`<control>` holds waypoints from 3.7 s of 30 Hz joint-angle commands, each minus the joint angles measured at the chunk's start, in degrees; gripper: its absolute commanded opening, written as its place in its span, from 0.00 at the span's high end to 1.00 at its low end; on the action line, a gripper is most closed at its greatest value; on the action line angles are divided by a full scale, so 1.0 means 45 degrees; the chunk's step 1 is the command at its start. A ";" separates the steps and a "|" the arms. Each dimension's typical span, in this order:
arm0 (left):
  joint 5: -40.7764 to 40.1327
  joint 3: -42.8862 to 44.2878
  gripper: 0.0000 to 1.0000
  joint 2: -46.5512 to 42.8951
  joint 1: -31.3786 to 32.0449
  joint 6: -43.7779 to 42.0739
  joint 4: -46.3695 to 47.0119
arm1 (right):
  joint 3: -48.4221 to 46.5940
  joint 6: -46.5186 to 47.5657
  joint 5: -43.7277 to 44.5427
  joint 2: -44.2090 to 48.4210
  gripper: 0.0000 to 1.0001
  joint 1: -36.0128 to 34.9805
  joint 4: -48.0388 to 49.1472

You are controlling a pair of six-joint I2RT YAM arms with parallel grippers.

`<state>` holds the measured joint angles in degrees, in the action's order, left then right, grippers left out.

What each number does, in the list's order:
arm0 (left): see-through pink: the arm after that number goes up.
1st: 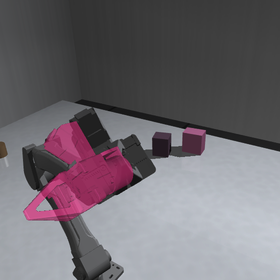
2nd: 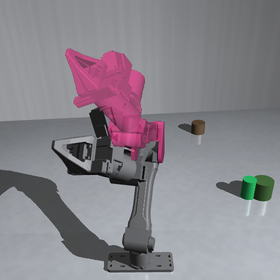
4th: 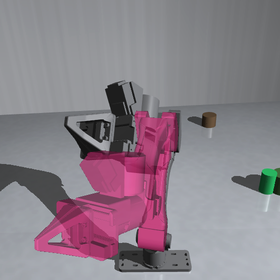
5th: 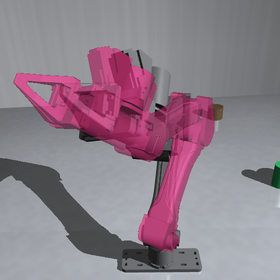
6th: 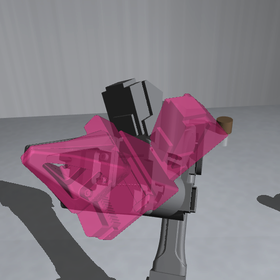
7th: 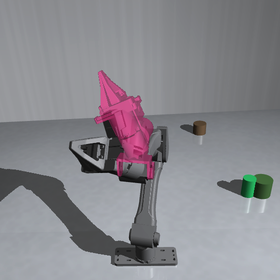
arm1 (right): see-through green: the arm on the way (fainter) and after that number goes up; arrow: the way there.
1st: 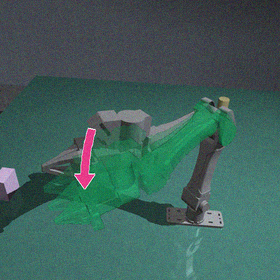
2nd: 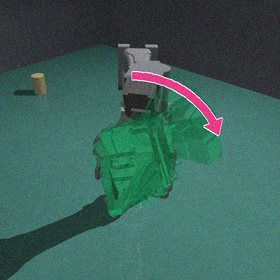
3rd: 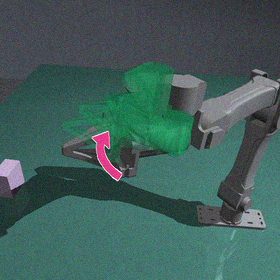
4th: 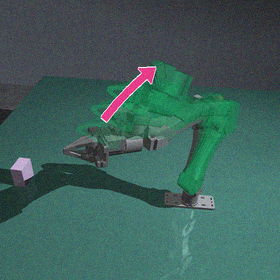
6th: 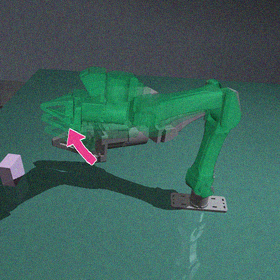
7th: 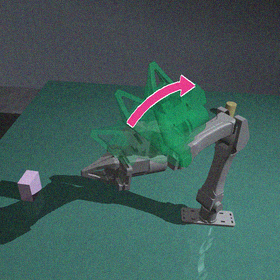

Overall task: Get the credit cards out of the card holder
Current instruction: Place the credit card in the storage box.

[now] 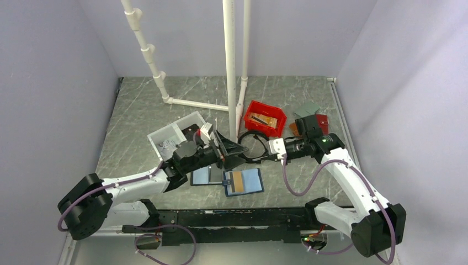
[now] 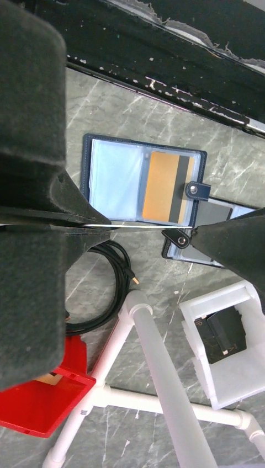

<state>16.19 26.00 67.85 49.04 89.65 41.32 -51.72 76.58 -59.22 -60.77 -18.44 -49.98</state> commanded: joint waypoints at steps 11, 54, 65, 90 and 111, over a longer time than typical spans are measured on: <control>-0.2519 0.1313 0.19 0.0250 0.1170 0.1895 -0.3316 | 0.0981 0.1528 -0.0815 0.0527 1.00 0.0152 0.0841; -0.2227 0.0893 1.00 0.4626 0.2099 0.4110 0.3350 | 0.1826 0.3103 -0.0784 0.0890 0.90 0.0171 0.0587; -0.3361 0.0152 1.00 0.3085 0.2091 0.1695 0.2027 | 0.1706 0.3860 -0.0746 0.0965 0.01 0.0292 -0.0561; -0.4806 -0.2009 1.00 -0.7408 0.2033 -1.0451 -0.6316 | 0.1509 0.1626 -0.0600 0.0401 0.00 0.0874 -0.0547; -0.6888 -0.1708 1.00 -0.9649 0.2037 -1.1208 -0.9989 | 0.1632 0.1283 -0.0332 -0.0120 0.00 0.0894 -0.0145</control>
<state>-12.05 16.69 25.08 58.15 41.08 -2.09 -43.66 82.24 -59.99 -60.93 -14.66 -51.96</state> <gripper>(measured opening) 0.009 0.993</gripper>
